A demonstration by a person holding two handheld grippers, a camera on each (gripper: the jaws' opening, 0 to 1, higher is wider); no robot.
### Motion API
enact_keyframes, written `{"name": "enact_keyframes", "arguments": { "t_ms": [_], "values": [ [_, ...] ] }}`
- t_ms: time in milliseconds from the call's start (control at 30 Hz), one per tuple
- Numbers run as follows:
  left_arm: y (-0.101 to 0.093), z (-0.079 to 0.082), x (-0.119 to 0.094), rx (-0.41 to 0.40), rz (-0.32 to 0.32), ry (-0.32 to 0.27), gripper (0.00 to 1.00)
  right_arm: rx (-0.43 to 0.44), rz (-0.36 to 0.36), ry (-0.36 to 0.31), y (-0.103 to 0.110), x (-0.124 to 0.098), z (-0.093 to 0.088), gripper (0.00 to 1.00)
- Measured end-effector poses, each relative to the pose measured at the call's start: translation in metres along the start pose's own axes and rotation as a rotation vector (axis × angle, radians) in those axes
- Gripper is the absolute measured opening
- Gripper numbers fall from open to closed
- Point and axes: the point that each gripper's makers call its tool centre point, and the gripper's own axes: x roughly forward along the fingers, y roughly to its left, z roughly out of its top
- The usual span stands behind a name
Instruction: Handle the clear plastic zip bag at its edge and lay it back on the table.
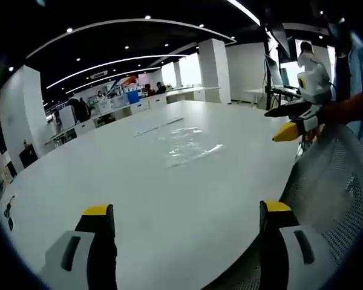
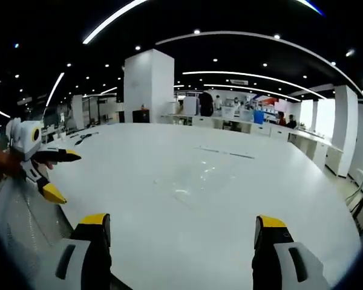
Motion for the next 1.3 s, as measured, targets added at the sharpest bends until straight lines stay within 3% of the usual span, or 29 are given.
{"name": "enact_keyframes", "arguments": {
  "t_ms": [1300],
  "values": [
    [0.0003,-0.0003,0.0003,-0.012,0.002,0.009,0.97,0.018,0.017,0.003,0.0005,0.0014,-0.0028,0.99]
  ]
}}
